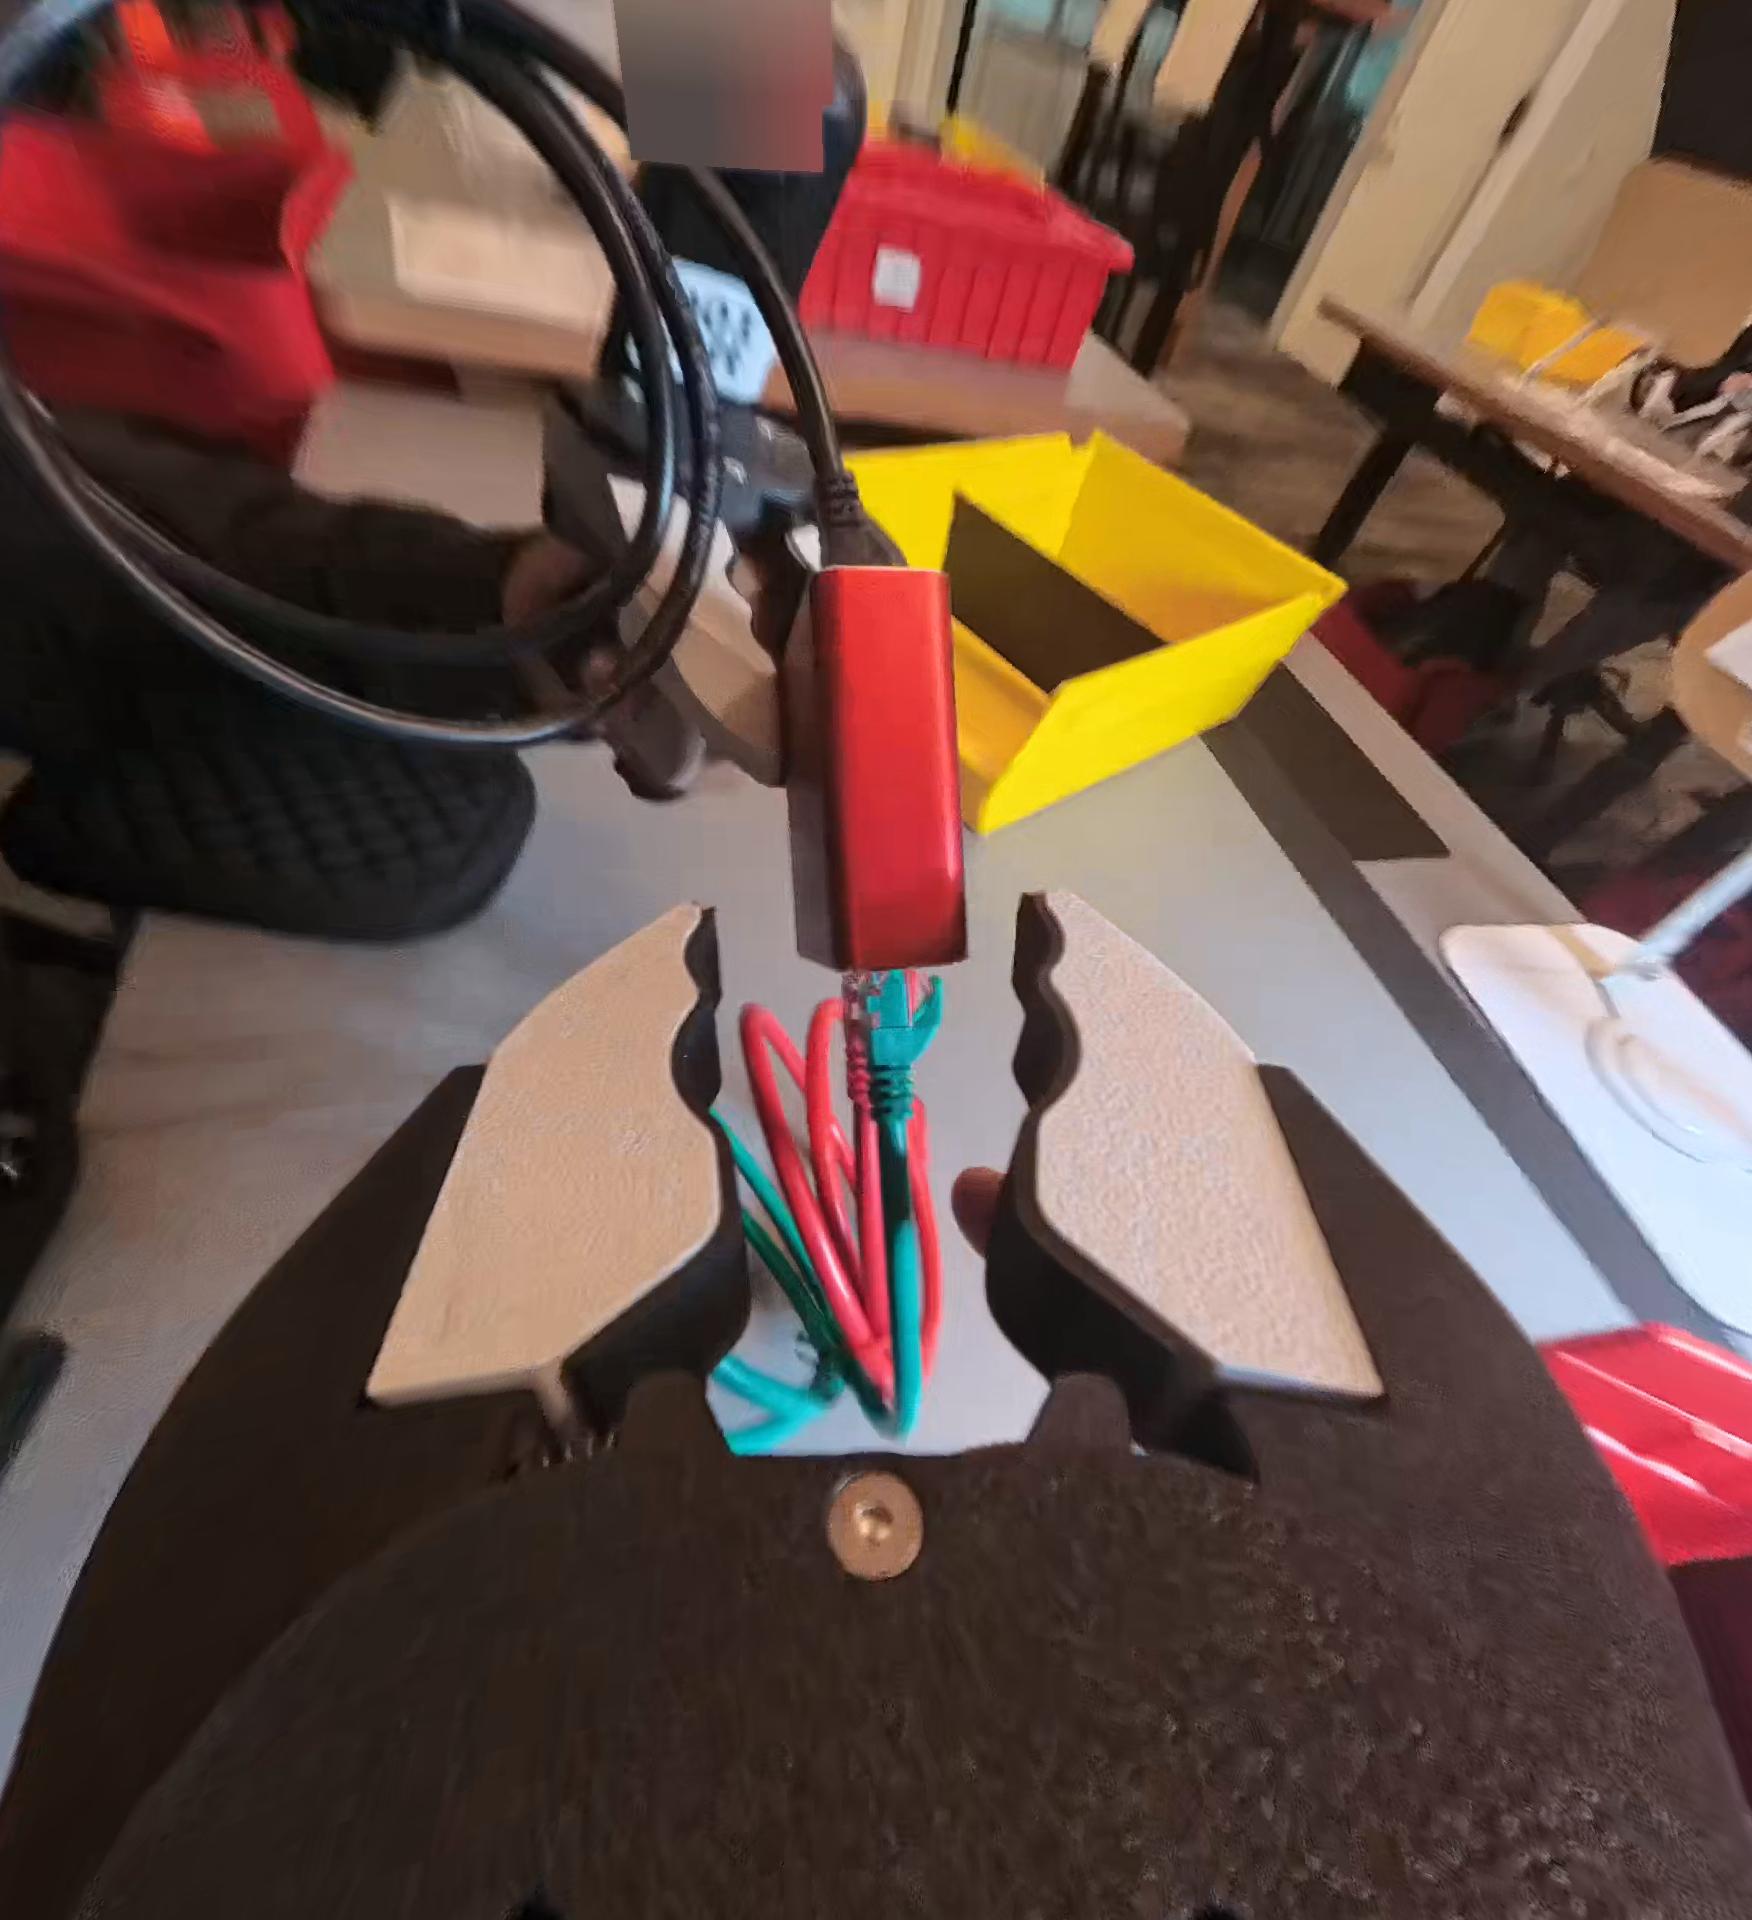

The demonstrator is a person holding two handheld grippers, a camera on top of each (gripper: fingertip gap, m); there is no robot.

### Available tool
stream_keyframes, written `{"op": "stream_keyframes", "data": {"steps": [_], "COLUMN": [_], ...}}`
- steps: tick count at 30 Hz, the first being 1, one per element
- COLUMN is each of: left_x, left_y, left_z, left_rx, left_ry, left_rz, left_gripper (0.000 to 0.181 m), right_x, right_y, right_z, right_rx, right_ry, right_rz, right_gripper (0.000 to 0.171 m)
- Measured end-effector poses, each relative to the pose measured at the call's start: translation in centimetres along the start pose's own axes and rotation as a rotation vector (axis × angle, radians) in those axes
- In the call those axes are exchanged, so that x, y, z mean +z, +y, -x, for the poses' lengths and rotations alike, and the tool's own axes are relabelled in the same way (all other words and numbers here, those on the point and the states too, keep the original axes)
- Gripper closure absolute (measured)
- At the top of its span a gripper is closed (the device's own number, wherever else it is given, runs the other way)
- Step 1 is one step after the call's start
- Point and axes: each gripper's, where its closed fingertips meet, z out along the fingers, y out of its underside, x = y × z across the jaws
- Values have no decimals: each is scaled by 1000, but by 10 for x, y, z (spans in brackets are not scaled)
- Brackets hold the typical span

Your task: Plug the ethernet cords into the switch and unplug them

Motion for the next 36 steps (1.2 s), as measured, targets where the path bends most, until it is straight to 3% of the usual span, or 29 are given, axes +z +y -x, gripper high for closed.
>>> {"op": "stream_keyframes", "data": {"steps": [5,8,12,17,23,29,32,36], "left_x": [10,15,-3,-54,-70,-54,-47,-39], "left_y": [9,9,-31,-62,-37,-10,6,23], "left_z": [-4,-8,-13,16,52,58,61,66], "left_rx": [80,130,171,112,40,80,81,66], "left_ry": [-67,-104,-129,-244,-338,-347,-345,-338], "left_rz": [111,152,-45,-232,-211,-93,-38,20], "left_gripper": [155,155,152,149,151,152,153,154], "right_x": [0,10,-3,-53,-116,-155,-165,-183], "right_y": [-12,-8,-43,-96,-100,-15,65,183], "right_z": [-2,4,-6,-88,-220,-322,-350,-358], "right_rx": [-225,-336,-426,-469,-442,-225,-26,151], "right_ry": [27,-48,-61,155,442,649,724,803], "right_rz": [208,351,355,392,466,452,464,700], "right_gripper": [113,141,143,143,144,144,144,144]}}
